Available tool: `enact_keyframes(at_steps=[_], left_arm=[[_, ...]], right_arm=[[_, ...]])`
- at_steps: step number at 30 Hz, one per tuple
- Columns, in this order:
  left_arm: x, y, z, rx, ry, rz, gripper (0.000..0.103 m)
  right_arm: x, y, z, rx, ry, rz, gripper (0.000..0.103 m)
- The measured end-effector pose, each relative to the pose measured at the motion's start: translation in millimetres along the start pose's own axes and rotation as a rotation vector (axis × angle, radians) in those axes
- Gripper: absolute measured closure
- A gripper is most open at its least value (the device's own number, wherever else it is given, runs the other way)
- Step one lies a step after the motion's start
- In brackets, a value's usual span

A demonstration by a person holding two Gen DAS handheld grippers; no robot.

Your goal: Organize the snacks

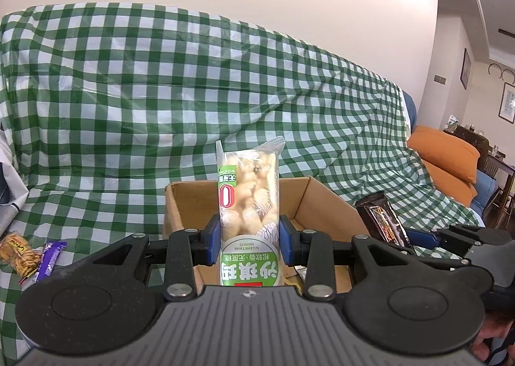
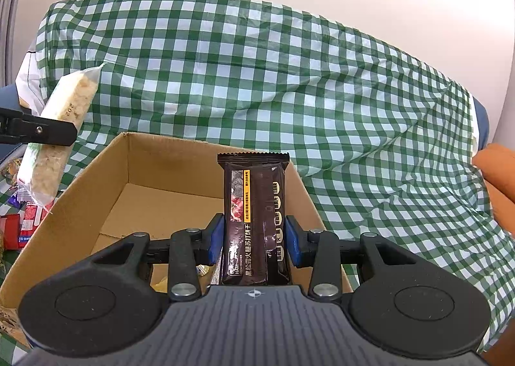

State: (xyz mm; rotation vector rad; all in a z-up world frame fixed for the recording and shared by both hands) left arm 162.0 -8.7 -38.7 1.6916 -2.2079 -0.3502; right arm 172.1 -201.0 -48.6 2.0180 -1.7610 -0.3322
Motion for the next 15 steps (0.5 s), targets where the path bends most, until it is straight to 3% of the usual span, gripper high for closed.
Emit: enact_keyframes(at_steps=[15], left_arm=[[12.4, -6.3, 1.3, 0.004, -0.029, 0.035, 0.063]], right_arm=[[2.1, 1.1, 0.0, 0.017, -0.007, 0.017, 0.062]])
Point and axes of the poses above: each gripper's, at about its wrist camera, not at the fingertips, and y roughly against the way its jaws point, x to its right, z to its underside, the point moved 9 cm from there along -y, roughly the way its jaws point, and after that the axes turned 3 degrees about -y, right-handed, at the moved point
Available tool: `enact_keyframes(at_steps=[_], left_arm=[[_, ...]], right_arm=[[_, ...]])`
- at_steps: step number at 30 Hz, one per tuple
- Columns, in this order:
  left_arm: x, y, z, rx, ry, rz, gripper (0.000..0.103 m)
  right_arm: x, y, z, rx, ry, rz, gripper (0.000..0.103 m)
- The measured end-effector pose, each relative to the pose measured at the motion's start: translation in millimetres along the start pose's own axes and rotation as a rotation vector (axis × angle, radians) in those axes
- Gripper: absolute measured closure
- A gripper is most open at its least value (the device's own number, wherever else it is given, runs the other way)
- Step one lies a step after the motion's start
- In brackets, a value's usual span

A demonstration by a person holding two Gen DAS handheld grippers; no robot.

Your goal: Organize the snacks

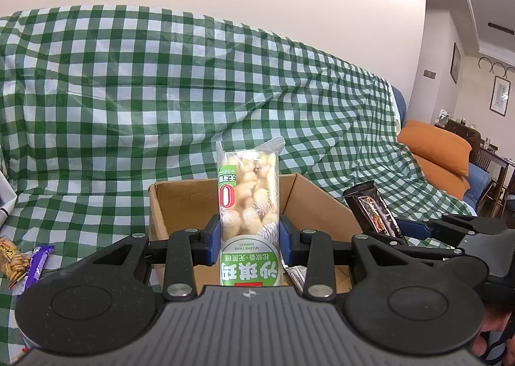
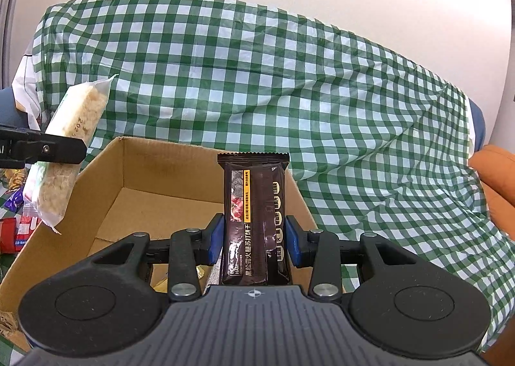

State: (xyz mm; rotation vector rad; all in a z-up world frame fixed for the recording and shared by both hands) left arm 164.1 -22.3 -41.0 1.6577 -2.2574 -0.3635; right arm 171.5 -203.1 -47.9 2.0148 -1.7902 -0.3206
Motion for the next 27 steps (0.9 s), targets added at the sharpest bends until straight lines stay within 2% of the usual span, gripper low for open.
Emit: enact_keyframes(at_steps=[27], left_arm=[[20.4, -11.9, 8.5, -0.023, -0.053, 0.051, 0.063]], right_arm=[[-0.2, -3.9, 2.0, -0.005, 0.014, -0.007, 0.062]])
Point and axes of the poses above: each gripper's, at about its wrist camera, not at the fingertips, and y roughly against the way its jaws point, x to its right, z to its underside, the point moved 9 cm from there along -y, roughly the way its jaws point, and after that the axes turned 3 degrees about -y, right-handed, at the moved point
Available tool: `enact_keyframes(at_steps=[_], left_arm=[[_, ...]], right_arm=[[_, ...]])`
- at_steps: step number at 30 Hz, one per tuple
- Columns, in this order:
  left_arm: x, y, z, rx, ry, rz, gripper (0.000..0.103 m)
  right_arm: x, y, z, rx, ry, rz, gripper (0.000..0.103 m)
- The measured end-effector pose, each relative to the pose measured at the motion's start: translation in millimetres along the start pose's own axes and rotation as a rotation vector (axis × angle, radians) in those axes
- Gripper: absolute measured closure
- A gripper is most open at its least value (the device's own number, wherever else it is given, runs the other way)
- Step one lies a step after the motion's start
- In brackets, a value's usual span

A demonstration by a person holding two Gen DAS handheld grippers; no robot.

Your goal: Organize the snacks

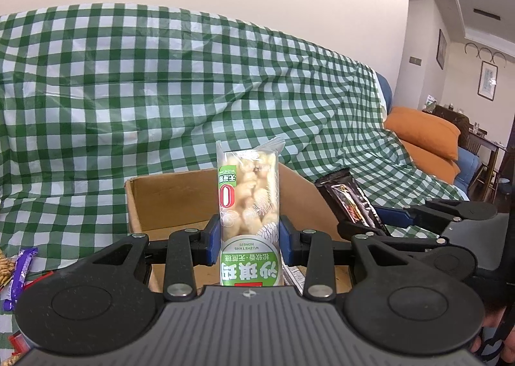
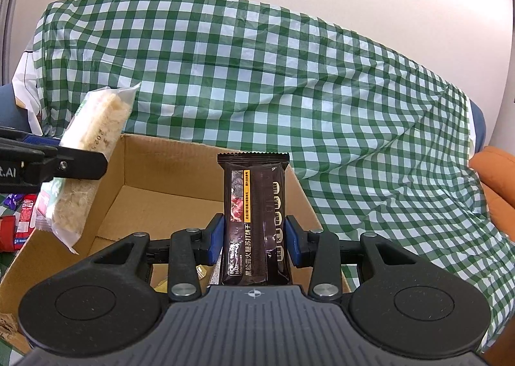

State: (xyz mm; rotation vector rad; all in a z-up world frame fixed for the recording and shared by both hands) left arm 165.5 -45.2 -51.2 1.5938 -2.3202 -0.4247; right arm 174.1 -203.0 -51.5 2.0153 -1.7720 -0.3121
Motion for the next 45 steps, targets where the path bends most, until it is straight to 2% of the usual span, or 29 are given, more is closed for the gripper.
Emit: enact_keyframes(at_steps=[25, 33, 34, 36, 37, 38, 43, 45], left_arm=[[10.1, -5.9, 1.3, 0.002, -0.008, 0.015, 0.063], [16.6, -9.5, 1.5, 0.000, 0.027, 0.059, 0.063], [17.2, -10.9, 1.5, -0.007, 0.037, 0.074, 0.059], [18.1, -11.6, 1.7, -0.012, 0.045, 0.085, 0.045], [17.5, -11.0, 1.0, -0.007, 0.043, 0.077, 0.039], [16.6, -10.5, 0.5, -0.002, 0.041, 0.070, 0.038], [10.6, -7.7, 0.4, 0.000, 0.059, 0.052, 0.038], [8.3, -4.1, -1.0, 0.012, 0.053, 0.042, 0.043]], right_arm=[[0.6, -1.6, 1.3, 0.002, 0.000, 0.002, 0.062], [5.1, 0.9, 2.6, 0.003, -0.008, 0.026, 0.062], [6.2, 0.9, 3.1, 0.001, -0.009, 0.035, 0.062], [8.8, -0.3, 4.4, -0.005, -0.010, 0.059, 0.049], [10.4, -1.0, 5.3, -0.008, -0.014, 0.069, 0.034], [12.5, -1.3, 5.7, -0.010, -0.022, 0.075, 0.028], [11.5, -0.9, 4.5, -0.002, -0.031, 0.074, 0.026], [9.8, -1.2, 3.4, 0.003, -0.030, 0.071, 0.026]])
Point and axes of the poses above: each gripper's, at about its wrist camera, not at the fingertips, and y roughly against the way its jaws point, x to its right, z to its underside, the point moved 9 cm from there along -y, roughly the way its jaws point, and after that the axes turned 3 degrees about -y, right-handed, at the moved point
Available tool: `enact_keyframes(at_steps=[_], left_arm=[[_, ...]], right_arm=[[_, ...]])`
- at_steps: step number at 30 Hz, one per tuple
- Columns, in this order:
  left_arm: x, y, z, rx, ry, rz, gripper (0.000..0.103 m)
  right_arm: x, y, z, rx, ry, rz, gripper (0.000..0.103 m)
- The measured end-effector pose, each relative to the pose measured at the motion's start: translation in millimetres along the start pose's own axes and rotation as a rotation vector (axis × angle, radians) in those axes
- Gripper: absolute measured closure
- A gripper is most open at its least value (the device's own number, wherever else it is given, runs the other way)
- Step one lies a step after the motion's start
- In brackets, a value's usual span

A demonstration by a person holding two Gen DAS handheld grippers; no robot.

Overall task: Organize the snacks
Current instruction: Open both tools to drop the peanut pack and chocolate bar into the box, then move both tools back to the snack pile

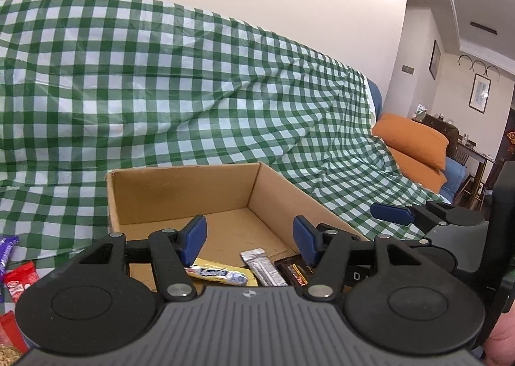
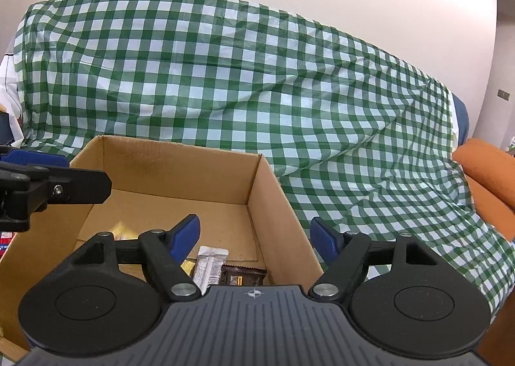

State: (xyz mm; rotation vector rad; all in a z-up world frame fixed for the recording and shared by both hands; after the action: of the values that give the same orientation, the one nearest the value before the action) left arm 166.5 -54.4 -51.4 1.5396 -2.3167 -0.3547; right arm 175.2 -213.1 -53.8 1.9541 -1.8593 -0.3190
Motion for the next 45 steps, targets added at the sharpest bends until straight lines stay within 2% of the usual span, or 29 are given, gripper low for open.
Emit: enact_keyframes(at_steps=[2, 6, 12, 17, 19, 21, 23, 24, 25, 27, 28, 32, 39, 45], left_arm=[[-2.8, 6.9, -3.3, 0.028, -0.016, -0.024, 0.066], [-15.8, 29.2, -11.7, 0.084, -0.009, -0.078, 0.083], [-61.6, 64.0, -28.2, 0.089, 0.086, -0.125, 0.084], [-128.0, 80.1, -47.4, 0.048, 0.100, -0.214, 0.084], [-154.8, 87.4, -50.7, 0.038, 0.082, -0.258, 0.084], [-184.7, 94.7, -43.5, 0.023, 0.102, -0.302, 0.084], [-214.1, 100.5, -24.1, 0.003, 0.174, -0.335, 0.084], [-228.5, 101.1, -9.4, -0.029, 0.230, -0.348, 0.084], [-242.2, 98.0, 2.7, -0.116, 0.276, -0.385, 0.085], [-262.2, 101.7, 12.7, -0.167, 0.299, -0.479, 0.085], [-268.1, 102.9, 13.5, -0.174, 0.298, -0.503, 0.085], [-282.7, 101.0, 18.5, -0.202, 0.343, -0.507, 0.085], [-295.3, 104.6, 25.6, -0.201, 0.404, -0.515, 0.085], [-311.5, 109.7, 30.0, -0.197, 0.458, -0.546, 0.085]], right_arm=[[-2.1, 0.7, -0.4, 0.004, -0.001, -0.001, 0.026], [-8.8, 1.1, -1.2, 0.004, -0.009, -0.016, 0.026], [-33.1, 10.9, -5.9, 0.034, 0.016, -0.092, 0.031], [-62.9, 22.2, -8.0, 0.068, 0.052, -0.190, 0.052], [-77.8, 28.5, -7.1, 0.085, 0.085, -0.229, 0.056], [-92.2, 37.2, -7.8, 0.112, 0.122, -0.262, 0.056], [-102.5, 43.7, -10.5, 0.146, 0.154, -0.284, 0.056], [-106.8, 46.2, -11.7, 0.159, 0.166, -0.291, 0.056], [-110.3, 47.5, -12.7, 0.167, 0.174, -0.298, 0.056], [-118.3, 49.5, -13.8, 0.173, 0.188, -0.313, 0.056], [-122.7, 50.2, -14.2, 0.175, 0.197, -0.320, 0.056], [-137.2, 51.9, -15.4, 0.181, 0.212, -0.345, 0.056], [-159.4, 55.4, -30.2, 0.220, 0.146, -0.355, 0.056], [-203.3, 67.0, -30.6, 0.257, 0.144, -0.392, 0.056]])
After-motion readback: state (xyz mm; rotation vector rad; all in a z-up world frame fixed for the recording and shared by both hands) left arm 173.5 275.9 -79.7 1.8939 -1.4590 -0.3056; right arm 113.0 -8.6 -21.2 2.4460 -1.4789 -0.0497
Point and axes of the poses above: each gripper's, at about its wrist camera, not at the fingertips, and y roughly against the way its jaws point, x to its right, z to its underside, the point moved 9 cm from there along -y, roughly the way its jaws point, and after that the axes turned 3 degrees about -y, right-handed, at the moved point
